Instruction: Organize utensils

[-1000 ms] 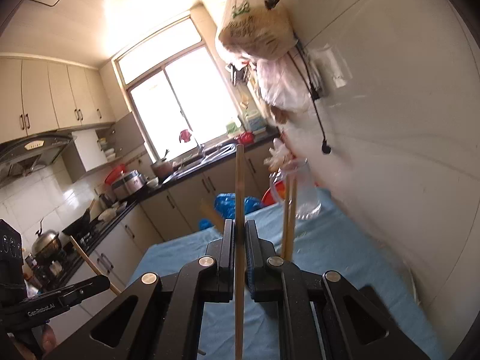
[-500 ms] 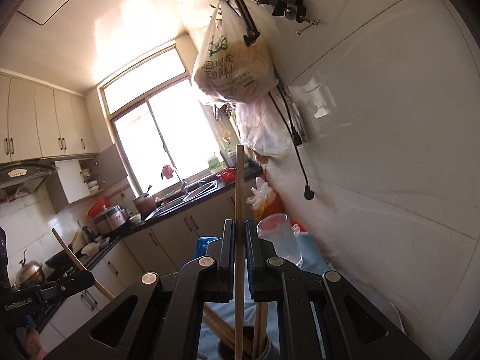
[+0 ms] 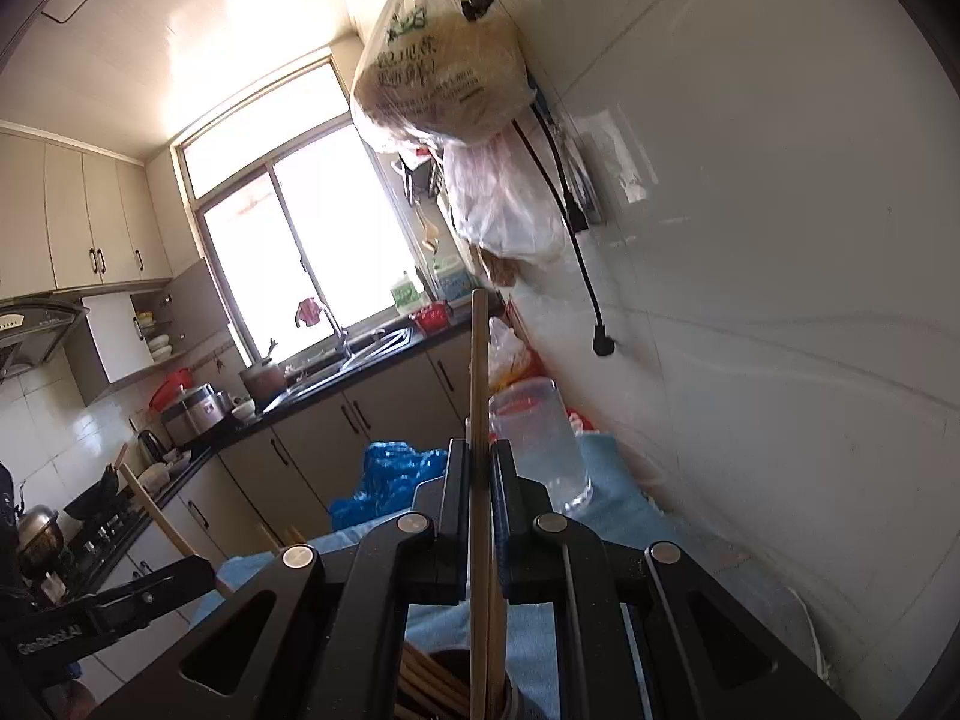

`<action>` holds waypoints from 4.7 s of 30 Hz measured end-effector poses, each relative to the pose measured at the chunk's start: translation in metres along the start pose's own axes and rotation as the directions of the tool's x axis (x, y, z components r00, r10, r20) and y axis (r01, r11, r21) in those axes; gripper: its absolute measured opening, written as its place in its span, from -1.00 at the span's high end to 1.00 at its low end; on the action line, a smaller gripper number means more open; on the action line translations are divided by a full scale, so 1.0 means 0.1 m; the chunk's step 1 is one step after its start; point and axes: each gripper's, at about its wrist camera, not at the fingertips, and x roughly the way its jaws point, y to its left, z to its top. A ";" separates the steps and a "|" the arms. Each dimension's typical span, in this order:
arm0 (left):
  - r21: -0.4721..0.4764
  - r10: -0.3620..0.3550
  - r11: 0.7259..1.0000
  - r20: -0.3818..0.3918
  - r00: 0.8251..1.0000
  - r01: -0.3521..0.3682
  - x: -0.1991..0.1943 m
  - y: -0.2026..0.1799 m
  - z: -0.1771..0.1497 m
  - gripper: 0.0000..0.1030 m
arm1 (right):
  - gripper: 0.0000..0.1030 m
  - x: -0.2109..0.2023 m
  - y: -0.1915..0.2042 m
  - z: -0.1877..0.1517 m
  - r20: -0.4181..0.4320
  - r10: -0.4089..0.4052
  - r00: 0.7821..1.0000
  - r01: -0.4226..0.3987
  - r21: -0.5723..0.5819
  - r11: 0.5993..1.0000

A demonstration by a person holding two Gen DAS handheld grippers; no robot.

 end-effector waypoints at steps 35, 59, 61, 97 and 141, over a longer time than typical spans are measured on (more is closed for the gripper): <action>0.016 0.335 0.940 0.163 0.928 -0.342 -1.46 0.30 -1.17 -0.98 | -0.99 -1.42 0.12 -0.60 -0.021 -0.224 0.974 0.219 -0.147 0.965; 0.104 0.586 0.805 0.018 0.810 -0.584 -1.39 0.23 -2.00 -0.99 | -0.99 -1.72 0.36 -1.52 -0.119 -0.363 0.924 0.310 -0.325 0.894; 0.113 0.584 0.806 0.011 0.812 -0.581 -1.39 0.21 -2.01 -0.99 | -0.99 -1.74 0.37 -1.51 -0.119 -0.367 0.923 0.314 -0.319 0.894; 0.092 0.554 0.829 -0.014 0.832 -0.551 -1.36 0.31 -2.05 -0.99 | -0.99 -1.60 0.48 -1.64 -0.166 -0.380 0.910 0.304 -0.358 0.883; 0.084 0.552 0.832 -0.032 0.833 -0.548 -1.30 0.41 -2.10 -0.99 | -0.99 -1.46 0.51 -1.76 -0.213 -0.397 0.893 0.294 -0.391 0.872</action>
